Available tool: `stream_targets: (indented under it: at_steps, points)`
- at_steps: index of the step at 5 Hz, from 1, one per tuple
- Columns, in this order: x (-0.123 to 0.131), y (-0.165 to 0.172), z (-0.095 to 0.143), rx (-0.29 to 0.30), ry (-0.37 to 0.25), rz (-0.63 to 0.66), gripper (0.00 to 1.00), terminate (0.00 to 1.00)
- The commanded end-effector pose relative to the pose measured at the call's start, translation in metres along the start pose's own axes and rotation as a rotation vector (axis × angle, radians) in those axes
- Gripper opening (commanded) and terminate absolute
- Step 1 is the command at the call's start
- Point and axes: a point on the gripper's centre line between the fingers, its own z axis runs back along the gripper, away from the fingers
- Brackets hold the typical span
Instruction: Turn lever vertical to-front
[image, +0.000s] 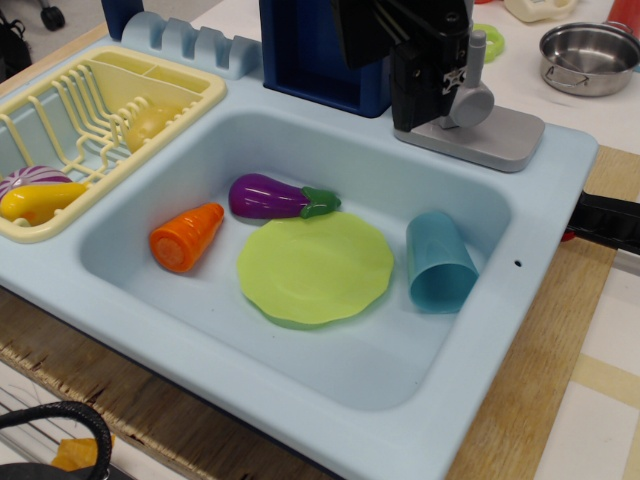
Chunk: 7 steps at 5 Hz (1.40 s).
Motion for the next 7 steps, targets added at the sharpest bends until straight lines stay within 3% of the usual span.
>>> stream_targets:
  at_steps: [1,3,4,5,7]
  points:
    - [0.000,0.000,0.000,0.000,0.000,0.000,1.00,0.00]
    - [0.017,0.001,0.000,0.021,-0.135,-0.014,1.00,0.00]
    - [0.031,0.001,0.004,0.060,-0.214,-0.044,1.00,0.00]
    - [0.046,0.005,0.009,0.079,-0.238,-0.071,1.00,0.00]
    - [0.064,0.006,0.004,0.064,-0.239,-0.102,1.00,0.00]
